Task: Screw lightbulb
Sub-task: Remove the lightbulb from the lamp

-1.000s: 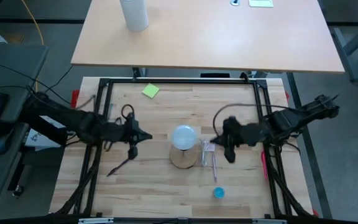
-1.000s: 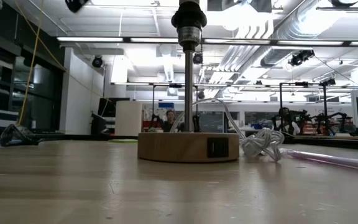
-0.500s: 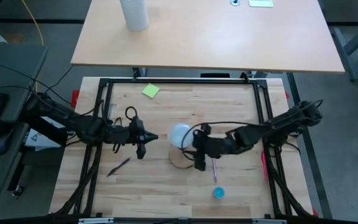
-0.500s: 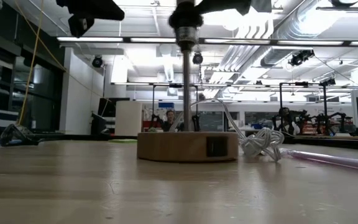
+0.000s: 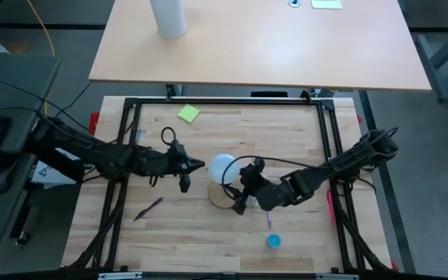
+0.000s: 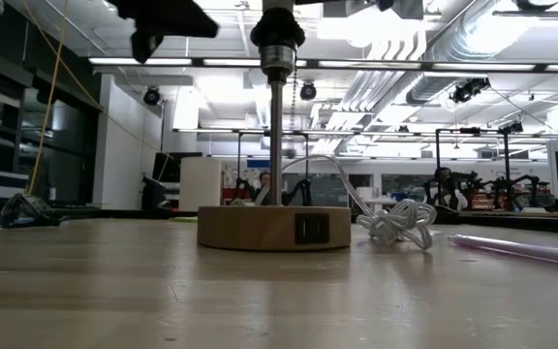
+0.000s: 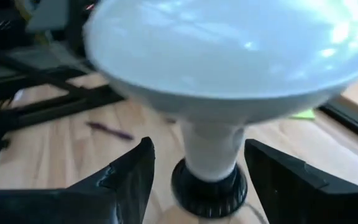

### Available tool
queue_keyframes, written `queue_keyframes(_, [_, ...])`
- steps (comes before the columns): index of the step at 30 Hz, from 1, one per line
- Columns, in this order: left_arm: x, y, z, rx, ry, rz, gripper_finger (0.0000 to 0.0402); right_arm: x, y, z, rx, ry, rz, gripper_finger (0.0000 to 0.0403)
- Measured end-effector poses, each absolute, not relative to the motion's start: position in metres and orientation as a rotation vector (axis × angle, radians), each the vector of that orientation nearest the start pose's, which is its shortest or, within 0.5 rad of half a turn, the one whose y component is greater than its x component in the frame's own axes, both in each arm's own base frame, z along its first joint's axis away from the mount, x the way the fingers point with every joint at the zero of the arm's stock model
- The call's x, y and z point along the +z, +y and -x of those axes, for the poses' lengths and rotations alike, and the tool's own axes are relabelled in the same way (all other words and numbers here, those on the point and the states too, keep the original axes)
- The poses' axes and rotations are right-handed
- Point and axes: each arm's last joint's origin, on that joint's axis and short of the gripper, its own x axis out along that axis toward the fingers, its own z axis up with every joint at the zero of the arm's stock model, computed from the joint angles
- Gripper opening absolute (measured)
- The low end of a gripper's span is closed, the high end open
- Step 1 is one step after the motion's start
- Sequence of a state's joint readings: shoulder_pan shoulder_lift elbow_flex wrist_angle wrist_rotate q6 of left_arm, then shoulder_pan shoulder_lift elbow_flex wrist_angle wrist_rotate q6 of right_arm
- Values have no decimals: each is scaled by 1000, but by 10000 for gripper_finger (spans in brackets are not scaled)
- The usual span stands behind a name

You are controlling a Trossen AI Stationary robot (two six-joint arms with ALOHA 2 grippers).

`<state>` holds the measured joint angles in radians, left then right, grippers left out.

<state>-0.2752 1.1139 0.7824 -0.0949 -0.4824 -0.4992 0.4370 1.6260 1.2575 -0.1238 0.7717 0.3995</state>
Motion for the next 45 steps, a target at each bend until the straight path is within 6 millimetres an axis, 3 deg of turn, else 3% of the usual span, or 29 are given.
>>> queue_keyframes(5, [270, -53, -261, 225, 281, 324, 0, 282, 141, -353, -439, 259, -104, 243])
queue_keyframes(11, [264, -55, -281, 121, 216, 377, 0, 277, 139, -356, -537, 231, -92, 243])
queue_keyframes(20, [290, -55, -277, 70, 84, 380, 0, 295, 136, -358, -584, 110, -78, 182])
queue_keyframes(27, [319, -53, -277, 103, -2, 254, 0, 319, 123, -351, -597, 74, -31, 193])
queue_keyframes(33, [313, -52, -277, 132, 60, 226, 0, 316, 120, -351, -554, 105, -30, 190])
queue_keyframes(45, [301, -51, -275, 184, 175, 205, 0, 290, 123, -351, -447, 287, -122, 188])
